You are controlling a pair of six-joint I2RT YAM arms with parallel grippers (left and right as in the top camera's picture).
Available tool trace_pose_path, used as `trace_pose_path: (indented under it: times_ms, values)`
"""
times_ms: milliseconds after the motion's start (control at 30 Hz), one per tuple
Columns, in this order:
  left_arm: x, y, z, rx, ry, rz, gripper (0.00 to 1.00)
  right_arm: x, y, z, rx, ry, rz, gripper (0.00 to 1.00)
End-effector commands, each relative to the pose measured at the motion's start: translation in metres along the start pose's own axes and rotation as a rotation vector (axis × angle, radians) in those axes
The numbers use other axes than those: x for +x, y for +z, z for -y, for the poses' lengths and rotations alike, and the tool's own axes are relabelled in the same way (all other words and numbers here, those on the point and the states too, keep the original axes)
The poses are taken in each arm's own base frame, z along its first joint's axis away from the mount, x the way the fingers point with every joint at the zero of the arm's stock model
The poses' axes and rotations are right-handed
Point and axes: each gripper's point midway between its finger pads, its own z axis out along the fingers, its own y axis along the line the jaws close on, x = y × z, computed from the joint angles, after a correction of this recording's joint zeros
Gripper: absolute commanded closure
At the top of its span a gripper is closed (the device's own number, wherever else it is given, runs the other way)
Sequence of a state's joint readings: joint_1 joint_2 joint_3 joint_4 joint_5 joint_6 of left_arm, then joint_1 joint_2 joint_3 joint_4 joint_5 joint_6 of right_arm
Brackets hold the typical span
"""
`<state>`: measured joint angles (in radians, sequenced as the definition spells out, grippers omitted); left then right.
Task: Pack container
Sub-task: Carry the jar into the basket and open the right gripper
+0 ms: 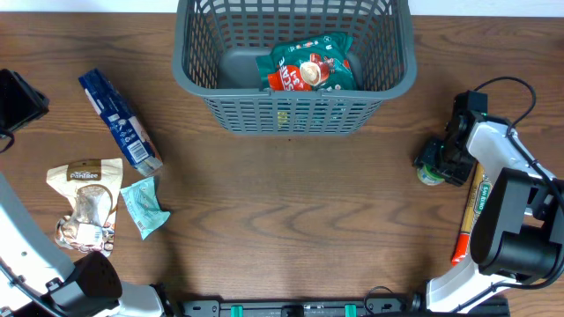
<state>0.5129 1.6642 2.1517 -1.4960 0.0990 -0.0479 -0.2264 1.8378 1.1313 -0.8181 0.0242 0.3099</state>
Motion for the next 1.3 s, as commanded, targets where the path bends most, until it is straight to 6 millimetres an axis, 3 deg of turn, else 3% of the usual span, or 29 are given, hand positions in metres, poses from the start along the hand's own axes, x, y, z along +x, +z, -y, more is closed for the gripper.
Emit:
trace_pose_path:
  times_ms: [0,100,333,367,500,633,800,900,1000,1100,1267]
  values:
    - [0.003,-0.005,0.0,0.005,0.008,0.007,0.42,-0.034,-0.047,-0.009,-0.049,-0.005,0.139,0.99]
    - [0.002,-0.005,0.0,0.006,0.008,0.008,0.42,-0.056,-0.1,-0.014,-0.083,-0.018,0.257,0.99]
    - [0.002,-0.005,0.0,0.006,0.008,0.009,0.42,-0.093,-0.256,-0.027,-0.18,-0.073,0.621,0.99]
    - [0.002,-0.005,0.0,0.006,0.008,0.008,0.42,-0.093,-0.282,-0.035,-0.204,-0.144,0.684,0.99]
    - [0.002,-0.005,0.0,0.006,0.007,0.008,0.42,-0.075,-0.355,-0.083,-0.29,-0.504,0.861,0.99]
    - [0.003,-0.005,0.0,0.008,0.008,0.007,0.42,-0.039,-0.395,-0.14,-0.33,-0.89,0.983,0.99]
    - [0.004,-0.005,0.003,0.024,0.008,0.002,0.41,0.003,-0.405,-0.21,-0.322,-1.288,1.097,0.98]
    - [0.004,-0.005,0.003,0.024,0.008,0.002,0.42,0.026,-0.395,-0.249,-0.319,-1.486,1.119,0.99]
    - [0.004,-0.005,0.003,0.024,0.008,0.0,0.42,0.035,-0.381,-0.287,-0.353,-1.561,1.12,0.99]
    - [0.005,-0.005,0.003,0.024,0.008,-0.001,0.42,0.033,-0.358,-0.312,-0.378,-1.591,1.089,0.99]
    - [0.005,-0.005,0.003,0.024,0.008,-0.001,0.41,0.019,-0.293,-0.341,-0.396,-1.579,0.934,0.99]
